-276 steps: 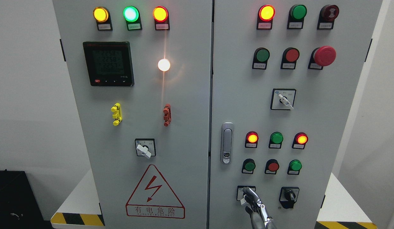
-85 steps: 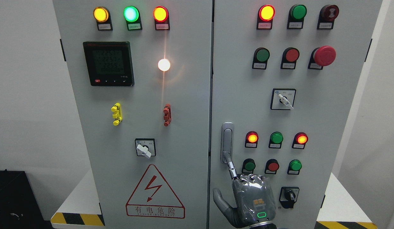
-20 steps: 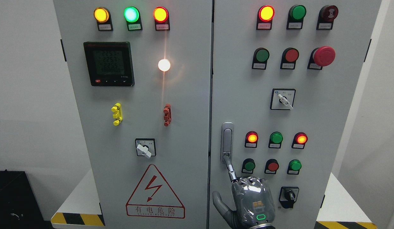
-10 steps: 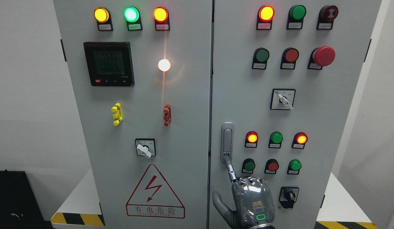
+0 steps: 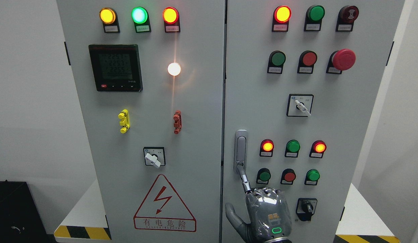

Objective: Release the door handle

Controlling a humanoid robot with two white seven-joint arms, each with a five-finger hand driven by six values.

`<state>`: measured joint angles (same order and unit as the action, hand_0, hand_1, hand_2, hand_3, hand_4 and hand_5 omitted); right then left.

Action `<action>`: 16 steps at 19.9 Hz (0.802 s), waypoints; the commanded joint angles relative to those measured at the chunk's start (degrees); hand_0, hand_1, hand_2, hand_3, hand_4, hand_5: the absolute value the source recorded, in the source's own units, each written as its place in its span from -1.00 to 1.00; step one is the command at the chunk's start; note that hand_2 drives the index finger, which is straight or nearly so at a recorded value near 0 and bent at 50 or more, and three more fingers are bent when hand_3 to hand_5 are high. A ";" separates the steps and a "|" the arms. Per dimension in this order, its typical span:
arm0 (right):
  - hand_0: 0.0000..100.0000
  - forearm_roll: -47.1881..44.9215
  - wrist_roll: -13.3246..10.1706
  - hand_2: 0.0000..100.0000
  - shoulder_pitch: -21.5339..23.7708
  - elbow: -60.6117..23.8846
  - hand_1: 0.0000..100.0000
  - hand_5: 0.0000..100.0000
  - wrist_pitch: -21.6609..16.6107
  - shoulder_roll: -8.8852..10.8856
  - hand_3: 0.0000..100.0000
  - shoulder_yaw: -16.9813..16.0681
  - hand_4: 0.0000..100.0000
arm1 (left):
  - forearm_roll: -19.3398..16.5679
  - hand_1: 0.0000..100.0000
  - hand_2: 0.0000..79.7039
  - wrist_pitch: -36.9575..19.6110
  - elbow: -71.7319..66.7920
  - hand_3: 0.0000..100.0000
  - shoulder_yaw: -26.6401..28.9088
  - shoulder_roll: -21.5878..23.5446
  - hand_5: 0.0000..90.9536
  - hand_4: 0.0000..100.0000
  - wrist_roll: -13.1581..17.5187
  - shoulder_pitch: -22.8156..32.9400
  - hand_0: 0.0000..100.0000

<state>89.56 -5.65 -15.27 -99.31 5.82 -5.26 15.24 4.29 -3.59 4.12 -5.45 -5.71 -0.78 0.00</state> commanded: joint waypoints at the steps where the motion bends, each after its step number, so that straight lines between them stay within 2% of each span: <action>1: -0.15 0.00 0.02 -0.78 0.15 1.05 -0.59 1.00 -0.02 -0.02 1.00 0.05 1.00 | 0.02 0.11 -1.00 -0.01 0.01 -1.00 0.00 0.00 -1.00 -1.00 -0.01 0.97 -0.76; 16: -0.15 0.00 0.37 -0.78 0.33 1.05 -0.59 1.00 -0.02 -0.02 1.00 0.05 1.00 | 0.02 0.11 -1.00 -0.01 0.01 -1.00 0.00 0.00 -1.00 -1.00 -0.01 0.97 -0.76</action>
<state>89.56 -5.38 -14.99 -98.77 5.84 -5.27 15.29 4.28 -3.59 4.12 -5.45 -5.71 -0.78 0.00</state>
